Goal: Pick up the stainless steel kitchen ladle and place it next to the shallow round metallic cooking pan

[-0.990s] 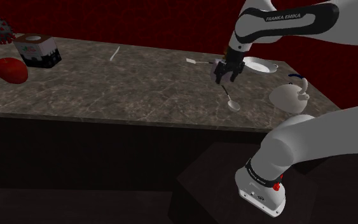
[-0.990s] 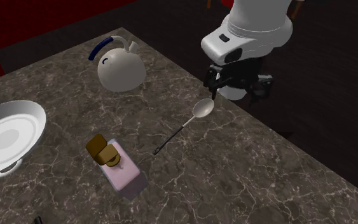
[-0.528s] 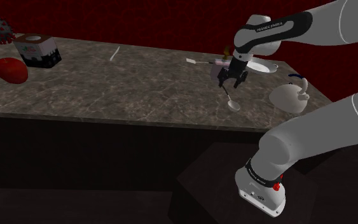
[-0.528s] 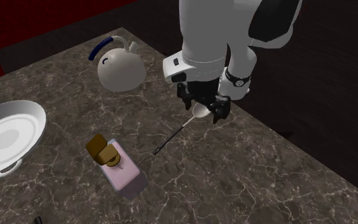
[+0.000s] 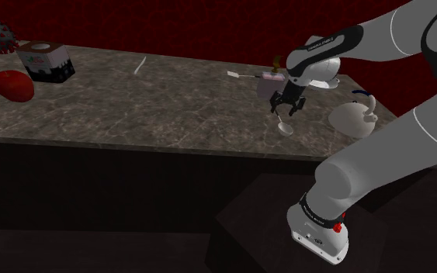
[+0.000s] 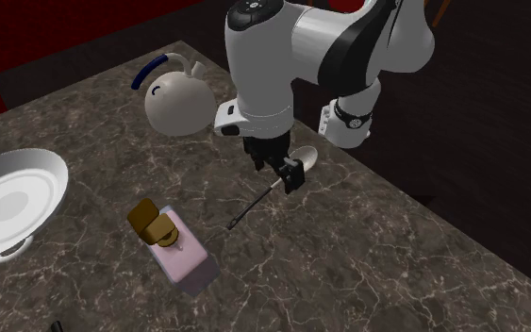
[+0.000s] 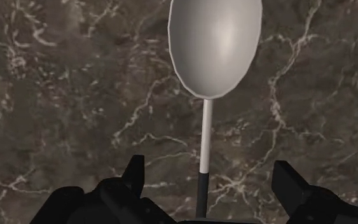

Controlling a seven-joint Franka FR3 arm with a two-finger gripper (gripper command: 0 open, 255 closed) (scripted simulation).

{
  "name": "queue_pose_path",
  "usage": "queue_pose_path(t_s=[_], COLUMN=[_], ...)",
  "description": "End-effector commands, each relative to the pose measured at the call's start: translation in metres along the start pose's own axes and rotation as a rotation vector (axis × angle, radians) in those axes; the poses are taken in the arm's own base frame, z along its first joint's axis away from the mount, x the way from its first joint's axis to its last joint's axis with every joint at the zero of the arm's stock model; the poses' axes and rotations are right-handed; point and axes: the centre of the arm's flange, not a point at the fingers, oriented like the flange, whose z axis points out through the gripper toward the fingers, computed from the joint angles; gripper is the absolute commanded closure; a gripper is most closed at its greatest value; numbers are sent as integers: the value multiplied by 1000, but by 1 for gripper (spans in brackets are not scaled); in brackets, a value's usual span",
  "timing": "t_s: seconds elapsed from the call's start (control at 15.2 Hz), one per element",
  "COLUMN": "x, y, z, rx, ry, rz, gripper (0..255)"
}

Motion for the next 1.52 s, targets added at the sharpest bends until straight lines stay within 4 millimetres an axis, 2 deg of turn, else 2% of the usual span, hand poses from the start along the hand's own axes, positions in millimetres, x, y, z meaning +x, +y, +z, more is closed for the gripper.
queue_pose_path(t_s=[0.0,0.2,0.73,0.79,1.39,1.45], x=[0,0,0,0,0,-1], y=[0,0,0,0,0,0], z=[11,25,24,24,25,19], rx=[0,0,0,0,0,0], ry=[1,1,1,1,1,1], rz=[2,2,2,2,2,2], gripper=[0,0,0,255,255,255])
